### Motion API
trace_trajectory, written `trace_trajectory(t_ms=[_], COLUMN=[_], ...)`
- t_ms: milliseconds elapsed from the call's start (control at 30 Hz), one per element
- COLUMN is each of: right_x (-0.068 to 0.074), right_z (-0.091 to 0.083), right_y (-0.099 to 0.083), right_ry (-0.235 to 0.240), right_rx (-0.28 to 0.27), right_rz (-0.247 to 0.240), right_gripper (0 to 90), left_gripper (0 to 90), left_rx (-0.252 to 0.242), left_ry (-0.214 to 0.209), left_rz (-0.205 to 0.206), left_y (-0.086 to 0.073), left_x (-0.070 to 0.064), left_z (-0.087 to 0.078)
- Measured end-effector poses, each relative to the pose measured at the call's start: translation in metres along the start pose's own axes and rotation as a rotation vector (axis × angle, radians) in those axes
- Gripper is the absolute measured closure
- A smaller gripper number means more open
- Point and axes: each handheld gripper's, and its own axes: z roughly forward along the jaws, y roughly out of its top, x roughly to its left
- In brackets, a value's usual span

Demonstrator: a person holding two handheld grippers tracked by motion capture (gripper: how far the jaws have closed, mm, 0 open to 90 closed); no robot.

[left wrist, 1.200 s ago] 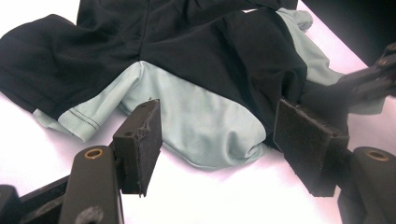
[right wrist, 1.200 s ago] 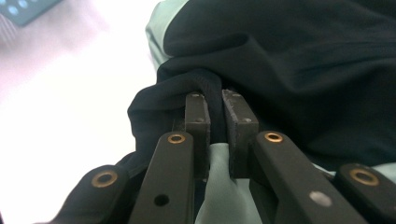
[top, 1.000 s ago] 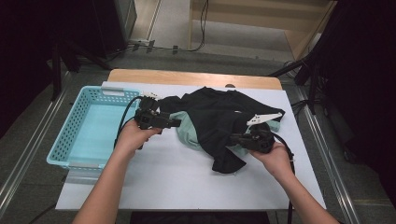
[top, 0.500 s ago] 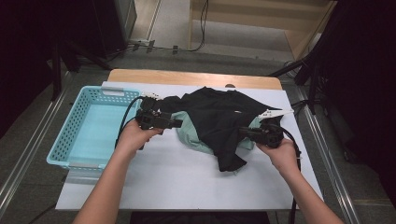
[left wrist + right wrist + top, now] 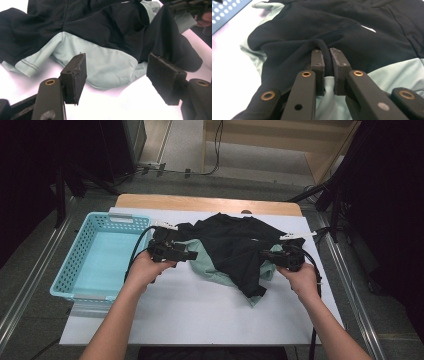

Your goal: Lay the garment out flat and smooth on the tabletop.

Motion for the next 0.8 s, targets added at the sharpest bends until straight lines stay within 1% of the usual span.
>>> trace_trajectory(t_ms=[67, 200, 267, 467, 567, 633, 800], right_x=[-0.003, -0.008, -0.011, -0.023, -0.026, -0.028, -0.033], right_z=[0.002, 0.008, 0.011, 0.020, 0.026, 0.030, 0.033], right_y=[0.001, 0.003, 0.004, 0.003, 0.001, 0.000, -0.002], right_ry=[-0.002, -0.012, -0.022, -0.052, -0.062, -0.072, -0.058], right_rx=[0.003, 0.009, 0.012, 0.023, 0.046, 0.055, 0.052], right_rz=[0.014, 0.018, 0.015, 0.029, 0.039, 0.034, 0.051], right_gripper=[79.6, 79.6, 79.5, 78.9, 78.9, 78.4, 76.3], left_gripper=[33.6, 33.6, 33.6, 33.7, 33.7, 33.7, 33.7], left_rx=[-0.001, 0.003, 0.004, 0.010, 0.003, -0.007, -0.006], left_ry=[-0.011, -0.010, -0.012, -0.011, -0.007, 0.000, 0.000], left_rz=[0.005, 0.014, 0.014, 0.022, 0.027, 0.040, 0.041], left_y=[-0.002, -0.004, -0.005, -0.009, -0.010, -0.010, -0.011], left_x=[-0.001, -0.005, -0.006, -0.010, -0.011, -0.012, -0.016], left_z=[0.001, 0.002, 0.002, 0.002, 0.003, 0.003, 0.003])
